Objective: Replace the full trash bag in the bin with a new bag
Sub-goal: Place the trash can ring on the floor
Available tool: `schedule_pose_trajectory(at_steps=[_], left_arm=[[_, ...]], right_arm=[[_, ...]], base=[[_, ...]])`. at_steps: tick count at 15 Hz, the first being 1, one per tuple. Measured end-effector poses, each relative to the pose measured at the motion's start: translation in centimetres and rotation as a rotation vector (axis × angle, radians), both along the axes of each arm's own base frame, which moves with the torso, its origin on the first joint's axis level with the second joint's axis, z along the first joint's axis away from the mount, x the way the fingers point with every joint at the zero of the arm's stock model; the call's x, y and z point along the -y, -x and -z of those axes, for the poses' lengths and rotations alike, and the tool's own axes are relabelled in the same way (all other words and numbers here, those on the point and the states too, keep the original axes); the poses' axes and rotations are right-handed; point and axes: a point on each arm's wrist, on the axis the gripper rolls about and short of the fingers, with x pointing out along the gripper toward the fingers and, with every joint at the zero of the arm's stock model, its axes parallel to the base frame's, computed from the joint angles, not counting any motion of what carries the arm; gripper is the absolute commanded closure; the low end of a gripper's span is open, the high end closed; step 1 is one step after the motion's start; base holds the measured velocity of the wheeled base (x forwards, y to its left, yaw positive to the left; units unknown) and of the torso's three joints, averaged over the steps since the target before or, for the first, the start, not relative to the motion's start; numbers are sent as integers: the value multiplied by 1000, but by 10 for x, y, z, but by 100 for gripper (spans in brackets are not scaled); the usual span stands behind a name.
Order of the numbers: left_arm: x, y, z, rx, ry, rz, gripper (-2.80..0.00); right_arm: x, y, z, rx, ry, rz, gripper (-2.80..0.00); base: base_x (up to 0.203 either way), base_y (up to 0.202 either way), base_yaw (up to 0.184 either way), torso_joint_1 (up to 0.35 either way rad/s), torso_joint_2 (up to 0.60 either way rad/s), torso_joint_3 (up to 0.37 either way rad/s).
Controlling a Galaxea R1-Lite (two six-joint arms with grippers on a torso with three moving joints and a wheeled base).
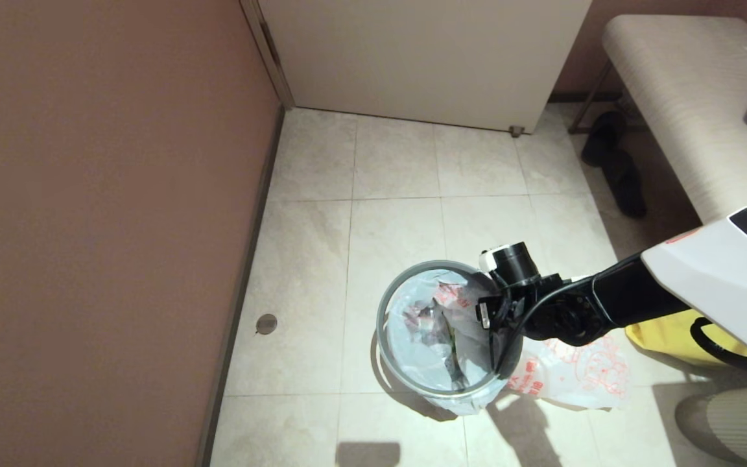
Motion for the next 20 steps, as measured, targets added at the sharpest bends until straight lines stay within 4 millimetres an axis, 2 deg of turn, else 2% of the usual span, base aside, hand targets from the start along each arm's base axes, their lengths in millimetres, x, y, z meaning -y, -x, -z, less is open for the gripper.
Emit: schedule_pose_trajectory(at_steps=[5, 13, 20], left_arm=[[0, 0, 0, 0, 0, 0, 0], [0, 0, 0, 0, 0, -1, 0], [0, 0, 0, 0, -1, -1, 0]], right_arm=[[2, -2, 1, 1, 1, 5, 0], [-5, 6, 0, -9, 26, -32, 0], [1, 26, -22, 4, 33, -53, 0]], base=[[0, 0, 0, 0, 0, 0], [0, 0, 0, 0, 0, 0], [0, 0, 0, 0, 0, 0]])
